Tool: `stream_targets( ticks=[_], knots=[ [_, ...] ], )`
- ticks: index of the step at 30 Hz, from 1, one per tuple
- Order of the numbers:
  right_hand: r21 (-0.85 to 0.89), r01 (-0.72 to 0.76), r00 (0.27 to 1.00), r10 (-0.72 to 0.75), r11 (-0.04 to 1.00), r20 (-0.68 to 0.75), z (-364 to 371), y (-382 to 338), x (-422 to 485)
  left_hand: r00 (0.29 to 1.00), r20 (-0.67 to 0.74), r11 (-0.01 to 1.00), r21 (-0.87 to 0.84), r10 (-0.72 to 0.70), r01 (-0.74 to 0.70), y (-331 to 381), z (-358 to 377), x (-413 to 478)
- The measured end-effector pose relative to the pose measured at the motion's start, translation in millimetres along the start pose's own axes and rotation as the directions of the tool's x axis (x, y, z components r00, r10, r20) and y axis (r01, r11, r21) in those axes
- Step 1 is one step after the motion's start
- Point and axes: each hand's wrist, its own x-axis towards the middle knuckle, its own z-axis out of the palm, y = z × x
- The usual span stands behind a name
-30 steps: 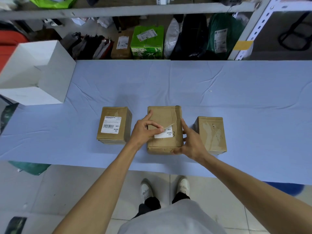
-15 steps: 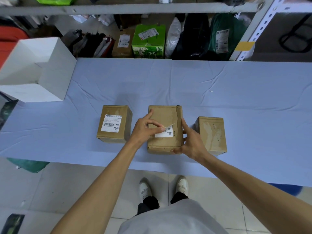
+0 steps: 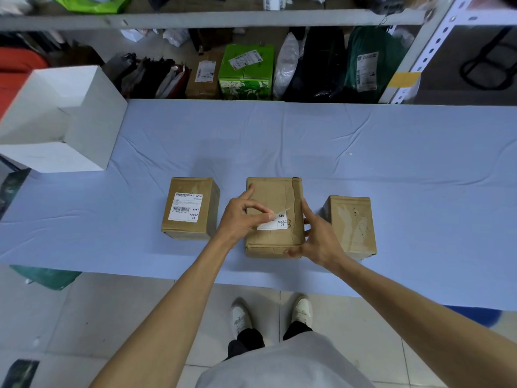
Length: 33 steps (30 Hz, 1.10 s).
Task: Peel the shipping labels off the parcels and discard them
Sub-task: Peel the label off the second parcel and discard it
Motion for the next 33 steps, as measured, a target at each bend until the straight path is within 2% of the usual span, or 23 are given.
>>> stream_targets(
  ticks=[33],
  knots=[
    [-0.007,-0.016,1.000,0.016,1.000,0.012,2.4,4.2,1.0,0.999,0.037,1.000,0.013,0.001,-0.002,0.8,-0.4,-4.2]
  ],
)
